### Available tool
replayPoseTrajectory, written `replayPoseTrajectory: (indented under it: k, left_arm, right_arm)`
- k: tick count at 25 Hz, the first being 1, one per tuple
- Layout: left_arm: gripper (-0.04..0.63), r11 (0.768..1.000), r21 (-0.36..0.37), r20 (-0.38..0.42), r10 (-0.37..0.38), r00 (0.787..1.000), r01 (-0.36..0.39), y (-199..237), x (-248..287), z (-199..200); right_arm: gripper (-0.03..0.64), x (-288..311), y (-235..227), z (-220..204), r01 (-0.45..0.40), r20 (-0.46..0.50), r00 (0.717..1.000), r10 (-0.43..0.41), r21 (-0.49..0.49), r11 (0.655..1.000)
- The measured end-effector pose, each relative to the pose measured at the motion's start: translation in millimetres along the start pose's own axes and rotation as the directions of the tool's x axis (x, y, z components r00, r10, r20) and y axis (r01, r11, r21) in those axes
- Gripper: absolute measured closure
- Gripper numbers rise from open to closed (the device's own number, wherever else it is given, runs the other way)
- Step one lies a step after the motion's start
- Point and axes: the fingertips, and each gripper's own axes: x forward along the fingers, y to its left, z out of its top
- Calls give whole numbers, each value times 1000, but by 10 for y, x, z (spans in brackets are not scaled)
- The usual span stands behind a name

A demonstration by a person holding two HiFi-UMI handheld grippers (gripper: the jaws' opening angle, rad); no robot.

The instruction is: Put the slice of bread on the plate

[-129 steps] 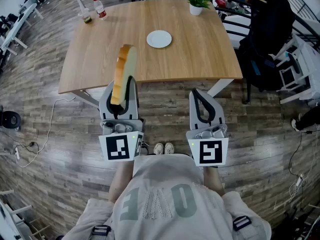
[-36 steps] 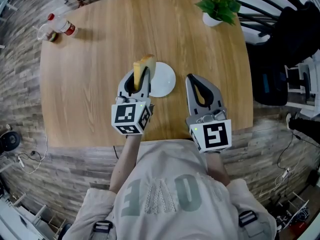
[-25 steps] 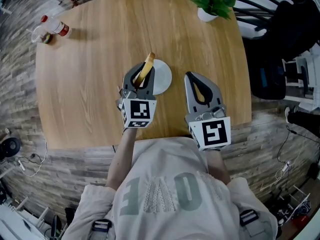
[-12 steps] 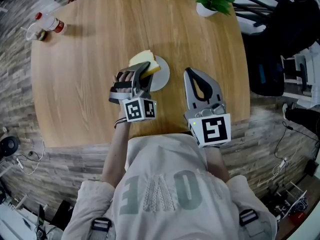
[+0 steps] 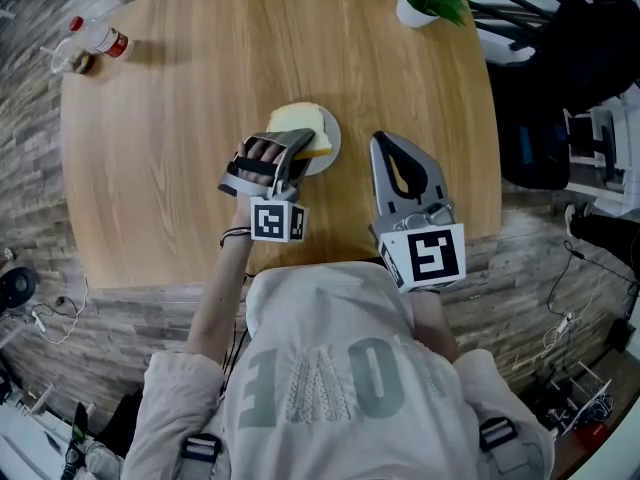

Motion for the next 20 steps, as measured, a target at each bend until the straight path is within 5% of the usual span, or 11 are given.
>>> replayPoseTrajectory:
  k: [5,10,14,17,20]
  left_arm:
    - [428,972,-156,13,-175,984,175,-243,63,7]
    - [245,884,-352,45,-311,949,306,-369,42,-36]
    - [132,824,-400,85,-403,911,402,-456,13,14]
    - [97,773,-471,144,-407,902,424,-400,-33,90]
    - [91,734,-555,190,-345,919,391,-214,-76,141]
  right_arm:
    - [598,-19,-46,-35,10,-7,1000,-10,18,1000]
    - [598,-12,-55,-22,14,-2,1000,-14,34,999]
    - [598,-8,-42,-28,4,-2,1000,-4,37,999]
    - [598,-15,-17,-52,-4,-11,1000,5,42,999]
    - [598,-20,-4,-75,-7,-17,1000,8,48,999]
